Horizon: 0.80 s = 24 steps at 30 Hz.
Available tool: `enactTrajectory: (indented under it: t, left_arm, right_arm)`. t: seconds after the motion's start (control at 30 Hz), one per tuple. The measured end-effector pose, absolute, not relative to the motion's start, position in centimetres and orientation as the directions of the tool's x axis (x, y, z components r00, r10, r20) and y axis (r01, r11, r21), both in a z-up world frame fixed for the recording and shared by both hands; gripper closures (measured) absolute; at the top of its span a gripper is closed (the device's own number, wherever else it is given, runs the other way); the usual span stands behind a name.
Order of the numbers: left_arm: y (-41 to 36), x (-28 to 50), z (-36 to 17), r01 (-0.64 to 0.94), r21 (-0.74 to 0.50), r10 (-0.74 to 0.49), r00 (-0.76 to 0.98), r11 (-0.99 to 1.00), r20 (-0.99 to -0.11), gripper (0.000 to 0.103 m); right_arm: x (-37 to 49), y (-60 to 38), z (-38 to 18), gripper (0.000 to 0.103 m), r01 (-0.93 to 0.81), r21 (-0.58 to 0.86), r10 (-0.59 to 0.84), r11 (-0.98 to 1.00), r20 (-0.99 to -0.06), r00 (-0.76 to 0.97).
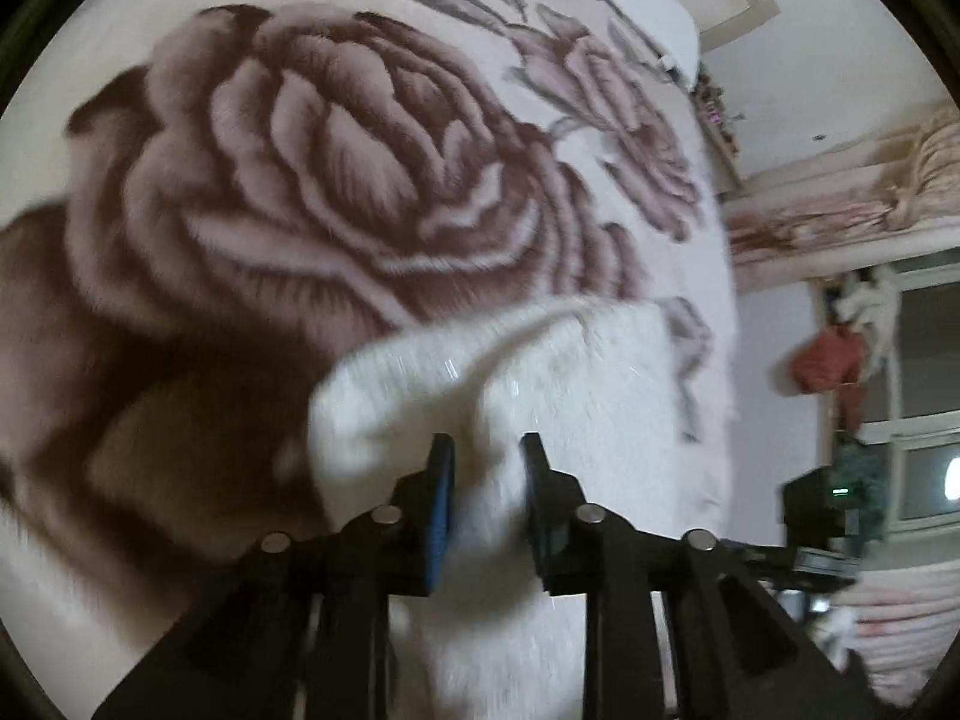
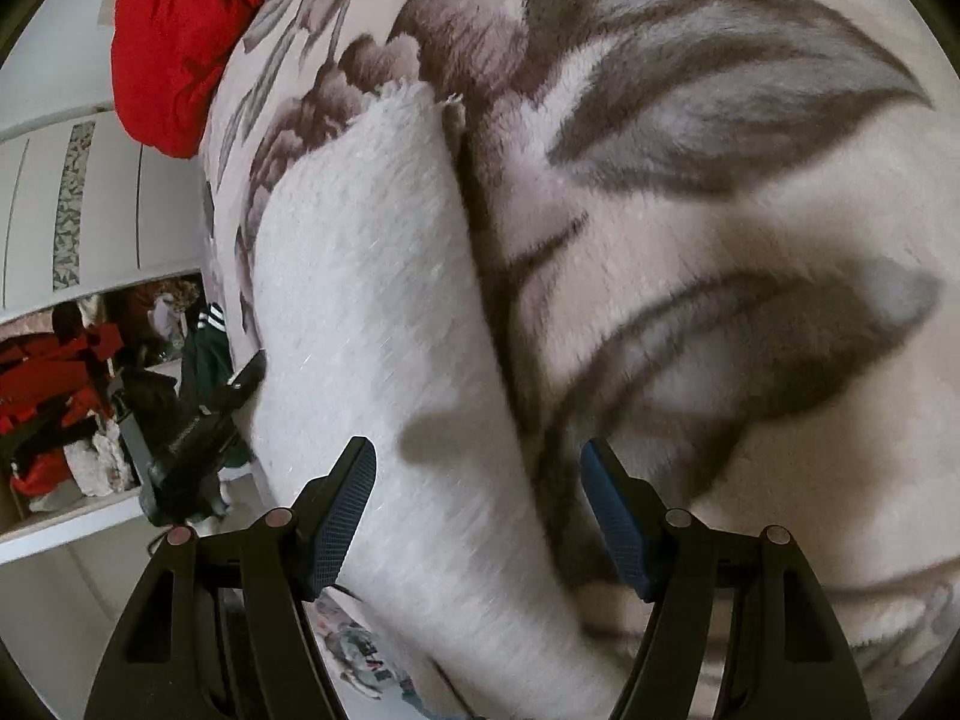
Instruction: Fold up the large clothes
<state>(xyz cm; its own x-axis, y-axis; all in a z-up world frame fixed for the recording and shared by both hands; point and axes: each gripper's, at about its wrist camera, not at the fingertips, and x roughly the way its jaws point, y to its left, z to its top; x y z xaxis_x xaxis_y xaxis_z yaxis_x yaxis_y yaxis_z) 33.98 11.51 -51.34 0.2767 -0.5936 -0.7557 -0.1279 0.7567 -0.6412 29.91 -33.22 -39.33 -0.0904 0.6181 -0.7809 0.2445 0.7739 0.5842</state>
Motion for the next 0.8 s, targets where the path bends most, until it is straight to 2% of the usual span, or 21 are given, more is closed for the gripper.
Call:
enactTrajectory:
  t: [0.03, 0.07, 0.13, 0.27, 0.43, 0.5, 0.57, 0.6, 0.63, 0.67, 0.7, 0.73, 0.8]
  left_arm:
    - [12.0, 32.6, -50.5, -0.13, -0.653, -0.602, 0.286, 0.746, -0.746, 0.071]
    - [12.5, 30.9, -49.5, -0.136, -0.658, -0.603, 0.297, 0.74, -0.74, 0.057]
    - [13.1, 27.0, -48.0, -0.15, -0.643, -0.583, 0.306, 0.751, -0.753, 0.038]
    - [11.4, 17.7, -48.8, -0.175, -0.532, -0.501, 0.194, 0.828, -0.843, 0.037]
    - [8.0, 9.1, -54.7, -0.296, -0.493, -0.507, 0.032, 0.818, -0.861, 0.037]
    - [6.6, 6.8, -55.9, -0.318, -0.483, -0.504, 0.017, 0.816, -0.863, 0.037]
    - [6.0, 5.1, -55.6, -0.329, -0.457, -0.46, 0.072, 0.826, -0.885, 0.042]
    - [5.8, 4.7, -55.1, -0.327, -0.461, -0.453, 0.106, 0.825, -0.885, 0.052]
    - [5.6, 4.2, -54.3, -0.324, -0.455, -0.436, 0.134, 0.829, -0.89, 0.086]
    - [5.5, 3.7, -53.5, -0.332, -0.455, -0.428, 0.155, 0.826, -0.89, 0.087]
    - [5.5, 3.3, -53.0, -0.334, -0.465, -0.433, 0.17, 0.82, -0.885, 0.088]
    - [5.6, 2.8, -52.3, -0.344, -0.479, -0.437, 0.196, 0.808, -0.878, 0.088]
    - [5.6, 1.8, -51.1, -0.358, -0.52, -0.467, 0.23, 0.775, -0.854, 0.088]
  right_arm:
    - [29.0, -33.5, -38.9, 0.03, 0.242, 0.584, 0.618, 0.775, -0.78, -0.099]
    - [27.6, -34.0, -38.2, 0.03, 0.24, 0.585, 0.621, 0.775, -0.776, -0.112]
    - [25.0, -34.6, -37.5, 0.03, 0.24, 0.57, 0.611, 0.786, -0.776, -0.157]
    - [17.6, -35.1, -38.1, 0.03, 0.269, 0.534, 0.597, 0.801, -0.745, -0.297]
    - [8.6, -34.4, -41.5, 0.03, 0.293, 0.453, 0.54, 0.842, -0.715, -0.444]
    - [6.5, -34.2, -42.5, 0.03, 0.299, 0.442, 0.533, 0.846, -0.717, -0.449]
    - [4.9, -33.7, -43.1, 0.033, 0.291, 0.432, 0.521, 0.853, -0.727, -0.448]
    - [4.6, -33.5, -43.0, 0.038, 0.274, 0.43, 0.509, 0.86, -0.743, -0.434]
    - [4.2, -33.4, -42.7, 0.066, 0.246, 0.406, 0.474, 0.88, -0.777, -0.415]
    - [3.9, -33.5, -42.4, 0.093, 0.228, 0.373, 0.436, 0.899, -0.803, -0.406]
    - [3.6, -33.8, -42.2, 0.093, 0.234, 0.37, 0.435, 0.899, -0.812, -0.389]
    - [3.4, -34.4, -41.6, 0.101, 0.247, 0.363, 0.433, 0.898, -0.825, -0.363]
    - [3.1, -35.2, -40.6, 0.103, 0.242, 0.334, 0.402, 0.911, -0.851, -0.338]
